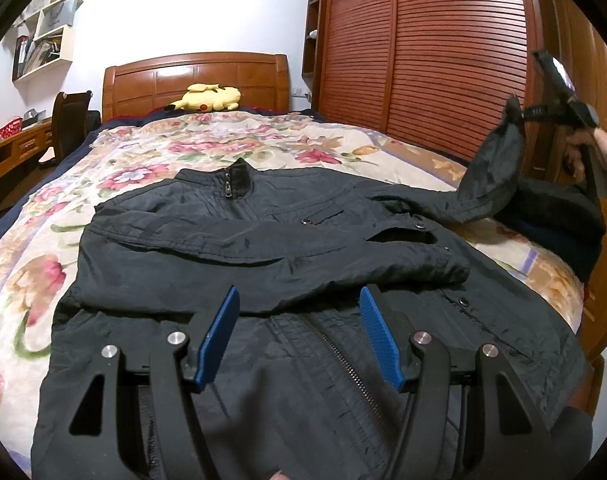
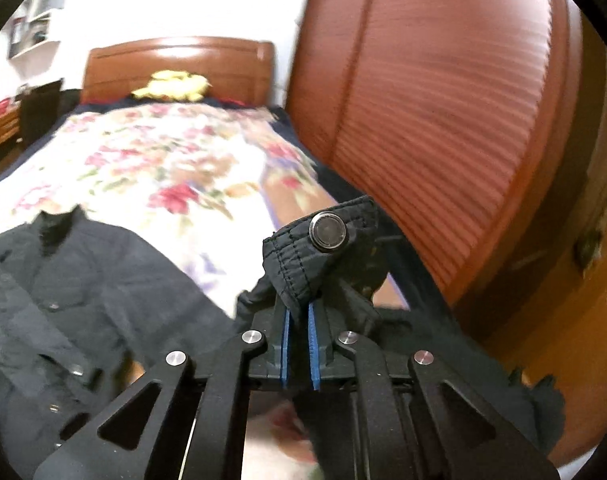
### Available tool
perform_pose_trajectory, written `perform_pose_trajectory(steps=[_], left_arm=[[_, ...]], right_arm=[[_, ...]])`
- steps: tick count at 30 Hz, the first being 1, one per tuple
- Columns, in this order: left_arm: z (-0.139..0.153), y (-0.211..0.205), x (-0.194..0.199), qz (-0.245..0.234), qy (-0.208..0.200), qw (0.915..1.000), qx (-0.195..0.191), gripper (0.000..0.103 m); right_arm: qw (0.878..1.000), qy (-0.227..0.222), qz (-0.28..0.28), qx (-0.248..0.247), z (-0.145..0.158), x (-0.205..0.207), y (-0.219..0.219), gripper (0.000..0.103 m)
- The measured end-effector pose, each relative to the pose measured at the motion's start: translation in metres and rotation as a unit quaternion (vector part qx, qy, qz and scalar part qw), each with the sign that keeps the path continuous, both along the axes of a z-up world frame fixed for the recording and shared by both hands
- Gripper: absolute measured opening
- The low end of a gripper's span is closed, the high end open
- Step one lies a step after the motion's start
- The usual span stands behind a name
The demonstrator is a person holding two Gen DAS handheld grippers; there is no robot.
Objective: Fold large clothes
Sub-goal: 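Grasp the other sleeve cuff with the right tool and lift it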
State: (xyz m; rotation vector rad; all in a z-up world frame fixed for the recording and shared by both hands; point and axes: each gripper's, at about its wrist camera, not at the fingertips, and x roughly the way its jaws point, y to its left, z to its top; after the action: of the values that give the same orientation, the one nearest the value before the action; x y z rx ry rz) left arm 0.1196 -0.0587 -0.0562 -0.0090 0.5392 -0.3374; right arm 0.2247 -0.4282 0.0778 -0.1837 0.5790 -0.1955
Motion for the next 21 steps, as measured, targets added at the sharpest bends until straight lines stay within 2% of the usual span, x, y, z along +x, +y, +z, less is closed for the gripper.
perform_pose_trajectory(steps=[7, 13, 21], left_arm=[[0.006, 0.018, -0.007, 0.010, -0.007, 0.9999, -0.009, 0.062], [0.011, 0.041, -0.014, 0.025, -0.013, 0.9995, -0.015, 0.062], [0.015, 0.075, -0.022, 0.049, -0.020, 0.9983, -0.022, 0.062]], right_arm=[[0.996, -0.033, 0.077, -0.020, 0.035, -0.005, 0.084, 0.003], [0.988, -0.044, 0.146, -0.035, 0.040, -0.004, 0.162, 0.003], [0.969, -0.060, 0.236, -0.037, 0.039, -0.009, 0.260, 0.003]])
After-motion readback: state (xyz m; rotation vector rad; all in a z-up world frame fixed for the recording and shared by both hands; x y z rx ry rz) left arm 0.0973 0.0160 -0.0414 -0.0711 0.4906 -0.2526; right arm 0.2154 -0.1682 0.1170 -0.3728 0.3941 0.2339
